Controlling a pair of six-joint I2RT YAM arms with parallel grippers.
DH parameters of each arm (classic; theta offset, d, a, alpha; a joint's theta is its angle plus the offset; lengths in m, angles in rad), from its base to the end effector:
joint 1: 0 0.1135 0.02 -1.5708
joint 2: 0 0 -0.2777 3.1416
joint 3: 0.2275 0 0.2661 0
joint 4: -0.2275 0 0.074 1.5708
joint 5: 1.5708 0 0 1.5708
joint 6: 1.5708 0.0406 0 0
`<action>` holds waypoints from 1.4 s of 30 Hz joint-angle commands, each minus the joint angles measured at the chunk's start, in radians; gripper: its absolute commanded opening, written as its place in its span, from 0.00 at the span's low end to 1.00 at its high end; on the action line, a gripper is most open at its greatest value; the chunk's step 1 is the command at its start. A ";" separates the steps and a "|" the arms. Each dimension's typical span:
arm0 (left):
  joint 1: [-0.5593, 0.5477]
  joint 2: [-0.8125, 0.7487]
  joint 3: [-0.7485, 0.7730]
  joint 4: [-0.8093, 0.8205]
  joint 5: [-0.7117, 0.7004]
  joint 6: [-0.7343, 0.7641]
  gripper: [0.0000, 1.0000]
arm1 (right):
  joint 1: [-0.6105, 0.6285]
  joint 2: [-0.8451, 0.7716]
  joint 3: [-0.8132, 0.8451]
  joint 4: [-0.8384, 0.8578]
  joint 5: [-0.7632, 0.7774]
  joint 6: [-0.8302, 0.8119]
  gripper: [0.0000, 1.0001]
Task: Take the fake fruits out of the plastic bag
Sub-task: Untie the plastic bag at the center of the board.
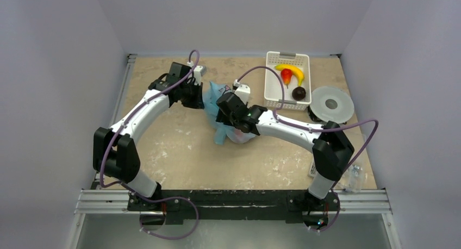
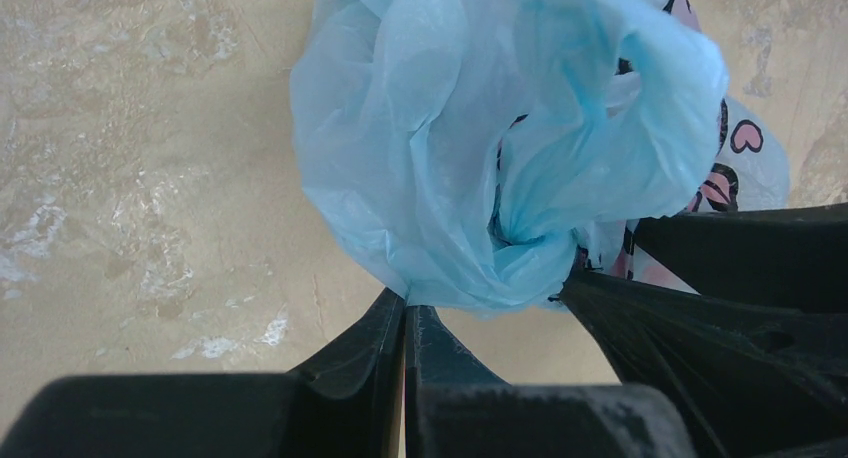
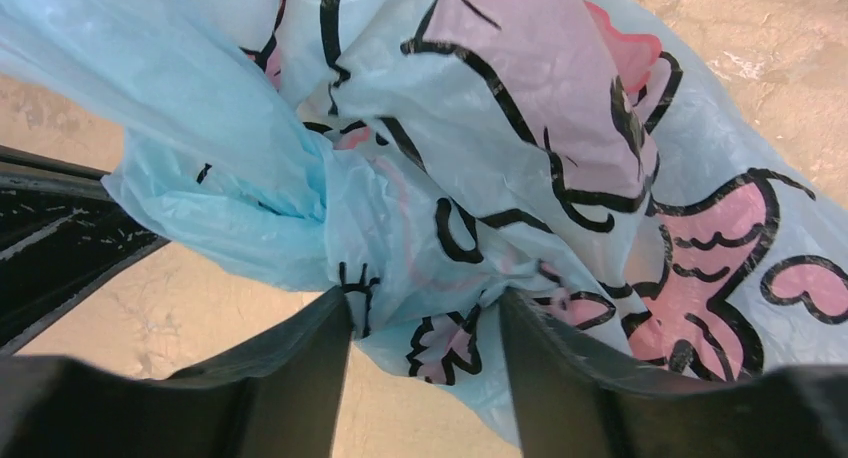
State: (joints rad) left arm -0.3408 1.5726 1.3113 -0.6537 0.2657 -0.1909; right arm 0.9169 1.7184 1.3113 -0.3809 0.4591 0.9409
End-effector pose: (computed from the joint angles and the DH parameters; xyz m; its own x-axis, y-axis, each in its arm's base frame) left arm 0.3315 -0.1289 0.2925 -0.8232 0.0977 -0.5592 0.3231 0.8906 -0.3200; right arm 0.2579 0.3070 0.2624 -0.6754 0.3096 -0.6693 0.0413 0.9220 0.3849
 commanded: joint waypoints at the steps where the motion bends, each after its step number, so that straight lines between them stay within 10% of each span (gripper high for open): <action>1: 0.005 -0.044 0.039 0.011 -0.024 -0.006 0.00 | 0.007 -0.050 -0.025 0.002 0.081 -0.050 0.46; 11: 0.020 -0.103 -0.006 0.017 -0.221 -0.006 0.00 | -0.030 -0.195 -0.199 0.241 -0.151 -0.235 0.00; 22: 0.138 -0.175 -0.046 0.076 -0.023 -0.048 0.01 | -0.215 -0.246 -0.333 0.454 -0.627 -0.363 0.00; 31: 0.085 -0.259 -0.010 -0.003 0.047 -0.027 0.86 | -0.215 -0.218 -0.291 0.425 -0.625 -0.404 0.00; 42: -0.070 -0.317 -0.142 0.106 -0.074 0.249 0.84 | -0.211 -0.182 -0.282 0.466 -0.719 -0.397 0.00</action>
State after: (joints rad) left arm -0.3504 1.2671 1.2575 -0.6361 0.2756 -0.1009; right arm 0.7010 1.5291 0.9886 0.0334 -0.1993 0.5579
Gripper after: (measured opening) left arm 0.821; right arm 0.004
